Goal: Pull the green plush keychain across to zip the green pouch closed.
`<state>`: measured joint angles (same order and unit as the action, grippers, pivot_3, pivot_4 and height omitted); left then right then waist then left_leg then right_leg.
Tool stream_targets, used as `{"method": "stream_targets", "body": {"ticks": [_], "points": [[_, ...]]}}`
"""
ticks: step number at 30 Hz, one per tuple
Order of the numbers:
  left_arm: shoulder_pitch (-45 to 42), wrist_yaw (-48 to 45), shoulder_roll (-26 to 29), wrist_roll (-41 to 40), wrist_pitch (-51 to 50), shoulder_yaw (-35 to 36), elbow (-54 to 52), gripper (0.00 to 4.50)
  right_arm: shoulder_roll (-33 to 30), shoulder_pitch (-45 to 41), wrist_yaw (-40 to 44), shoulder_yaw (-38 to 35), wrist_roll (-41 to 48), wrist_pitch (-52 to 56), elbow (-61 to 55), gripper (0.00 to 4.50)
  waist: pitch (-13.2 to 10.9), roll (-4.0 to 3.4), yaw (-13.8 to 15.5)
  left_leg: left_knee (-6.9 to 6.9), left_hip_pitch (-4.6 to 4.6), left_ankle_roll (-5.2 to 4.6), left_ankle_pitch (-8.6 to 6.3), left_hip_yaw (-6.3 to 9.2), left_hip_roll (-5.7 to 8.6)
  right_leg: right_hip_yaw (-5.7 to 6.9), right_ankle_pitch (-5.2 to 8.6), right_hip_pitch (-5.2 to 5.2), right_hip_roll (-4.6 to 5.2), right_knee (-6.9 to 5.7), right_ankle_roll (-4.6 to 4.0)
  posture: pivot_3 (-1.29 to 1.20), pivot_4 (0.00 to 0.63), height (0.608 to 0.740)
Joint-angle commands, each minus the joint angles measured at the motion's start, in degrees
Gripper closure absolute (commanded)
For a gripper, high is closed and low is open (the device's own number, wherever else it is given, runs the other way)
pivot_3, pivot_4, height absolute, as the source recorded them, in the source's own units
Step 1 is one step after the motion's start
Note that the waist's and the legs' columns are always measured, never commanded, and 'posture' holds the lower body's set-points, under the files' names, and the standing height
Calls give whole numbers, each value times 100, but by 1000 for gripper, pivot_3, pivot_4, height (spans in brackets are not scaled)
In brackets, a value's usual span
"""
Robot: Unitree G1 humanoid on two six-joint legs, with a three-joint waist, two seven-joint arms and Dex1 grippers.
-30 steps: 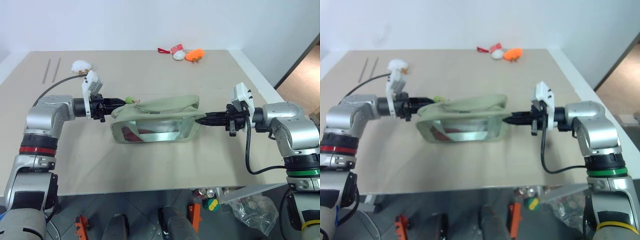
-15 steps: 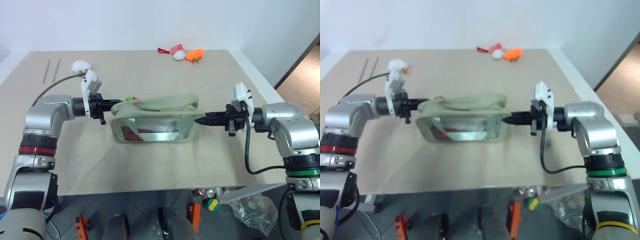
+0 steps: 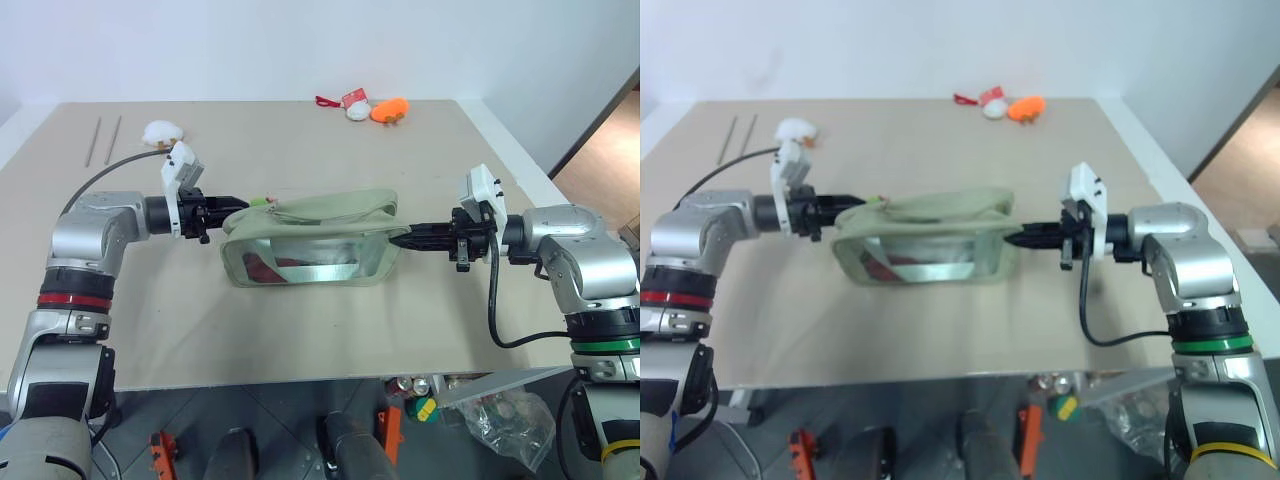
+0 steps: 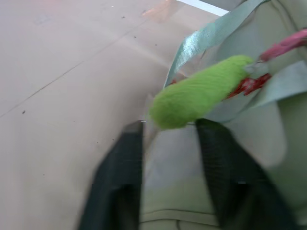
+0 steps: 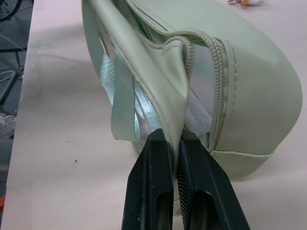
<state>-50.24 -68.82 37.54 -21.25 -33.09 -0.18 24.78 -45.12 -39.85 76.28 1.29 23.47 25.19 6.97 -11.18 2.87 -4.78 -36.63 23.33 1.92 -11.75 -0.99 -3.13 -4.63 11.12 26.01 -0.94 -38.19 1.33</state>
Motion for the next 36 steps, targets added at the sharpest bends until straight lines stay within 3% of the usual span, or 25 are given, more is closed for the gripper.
{"method": "stream_targets", "body": {"ticks": [1,2,11,24,30,34,36], "points": [[-272,264,-16,183,214,53,216,1261,-12,-93,24,-130,128,-1,-156,4500,0,0,6,0,0,0,0,0,0,0,0,0,0,0,0,0,150,740],[-299,274,-32,205,264,62,263,964,-14,-95,28,-130,129,-2,-150,4500,0,0,7,-1,0,0,0,0,1,1,0,0,0,0,0,0,150,740],[-402,141,-239,48,709,209,220,964,-8,-156,44,-120,133,13,-120,4500,0,0,10,0,1,0,0,1,1,0,0,0,0,0,1,0,150,740],[-207,-308,-253,515,1389,-355,-20,964,-19,-195,57,-134,117,6,-91,4500,0,0,13,-1,1,0,0,0,2,-2,-1,0,0,0,2,0,150,740],[-200,-396,-274,401,1342,-246,-46,2751,-17,-215,53,-132,96,-25,-63,4500,0,0,13,-1,1,0,0,0,2,-2,-1,0,1,0,2,0,150,740],[-154,-476,-251,215,1220,-127,-116,4168,-16,-221,70,-123,88,-48,-49,4500,0,0,13,-1,1,0,0,0,3,-2,-1,0,1,0,2,0,150,740],[-184,-423,-237,163,1143,-65,-55,4429,-10,-244,77,-112,76,-61,-23,4500,0,0,13,-1,1,0,0,0,2,-2,-1,0,1,0,2,0,150,740]]}}
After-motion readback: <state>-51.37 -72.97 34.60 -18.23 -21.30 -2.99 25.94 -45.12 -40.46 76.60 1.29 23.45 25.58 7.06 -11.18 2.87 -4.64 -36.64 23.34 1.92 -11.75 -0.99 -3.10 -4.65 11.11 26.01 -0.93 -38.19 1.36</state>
